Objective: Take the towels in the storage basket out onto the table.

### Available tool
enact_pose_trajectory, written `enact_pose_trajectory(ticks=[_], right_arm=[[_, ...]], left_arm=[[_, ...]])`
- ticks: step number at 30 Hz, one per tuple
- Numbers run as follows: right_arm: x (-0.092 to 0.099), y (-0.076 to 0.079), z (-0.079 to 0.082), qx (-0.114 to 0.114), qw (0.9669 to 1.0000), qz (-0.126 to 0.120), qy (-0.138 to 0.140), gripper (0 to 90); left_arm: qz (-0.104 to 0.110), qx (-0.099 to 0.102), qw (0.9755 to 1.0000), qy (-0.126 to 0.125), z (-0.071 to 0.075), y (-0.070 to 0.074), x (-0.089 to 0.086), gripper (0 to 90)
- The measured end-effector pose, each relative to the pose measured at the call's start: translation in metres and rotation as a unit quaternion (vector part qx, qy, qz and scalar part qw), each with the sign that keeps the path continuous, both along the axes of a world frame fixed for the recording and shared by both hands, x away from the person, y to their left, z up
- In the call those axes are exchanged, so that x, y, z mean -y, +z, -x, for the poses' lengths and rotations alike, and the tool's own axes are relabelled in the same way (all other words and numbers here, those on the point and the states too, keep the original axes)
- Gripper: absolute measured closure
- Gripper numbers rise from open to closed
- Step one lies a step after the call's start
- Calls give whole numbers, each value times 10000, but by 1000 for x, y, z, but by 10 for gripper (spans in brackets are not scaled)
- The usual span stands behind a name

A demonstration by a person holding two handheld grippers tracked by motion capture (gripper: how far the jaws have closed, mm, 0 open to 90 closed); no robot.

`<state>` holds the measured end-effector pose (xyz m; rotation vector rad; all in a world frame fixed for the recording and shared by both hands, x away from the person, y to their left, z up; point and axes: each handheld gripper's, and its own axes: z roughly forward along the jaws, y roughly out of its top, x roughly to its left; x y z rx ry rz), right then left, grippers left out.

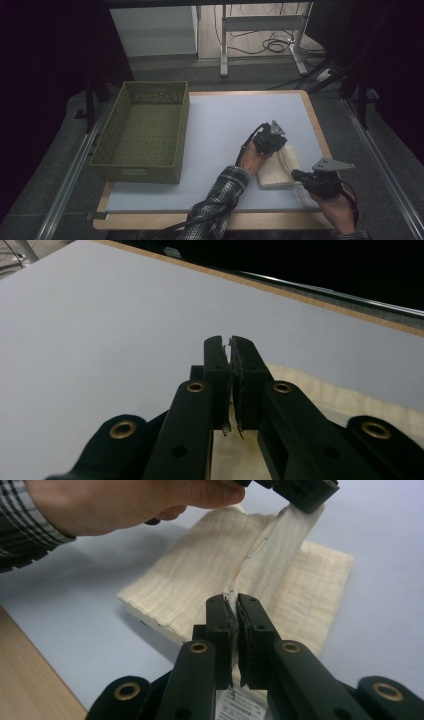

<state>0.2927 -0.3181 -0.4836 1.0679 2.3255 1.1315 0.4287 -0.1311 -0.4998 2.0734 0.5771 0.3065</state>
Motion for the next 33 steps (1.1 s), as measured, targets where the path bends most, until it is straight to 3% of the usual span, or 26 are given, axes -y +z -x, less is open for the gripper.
enact_pose_trajectory(ticks=[5, 10, 13, 20, 24, 28, 33], right_arm=[[3, -11, -5, -105, 9999, 42, -74, 842], [7, -14, -5, -78, 9997, 90, -195, 773], [14, -12, -2, -72, 9995, 80, -290, 721], [38, -3, 5, 10, 9978, 205, -637, 653], [38, 2, 1, -16, 9977, 45, -681, 606], [28, -2, -7, -106, 9975, 114, -686, 580], [21, -11, -15, -251, 9963, 17, -825, 563]], left_arm=[[7, -77, 9999, 66, -2, -5, 5, 850], [130, -88, 9997, 183, -1, -2, 0, 625], [187, -99, 9995, 225, -2, 2, -8, 578], [85, -91, 9991, 413, 2, 3, -39, 504], [67, -139, 9984, 541, 5, 0, -60, 486], [69, -286, 9979, 580, 5, -7, -78, 490], [14, -508, 9972, 541, 4, -22, -83, 530]])
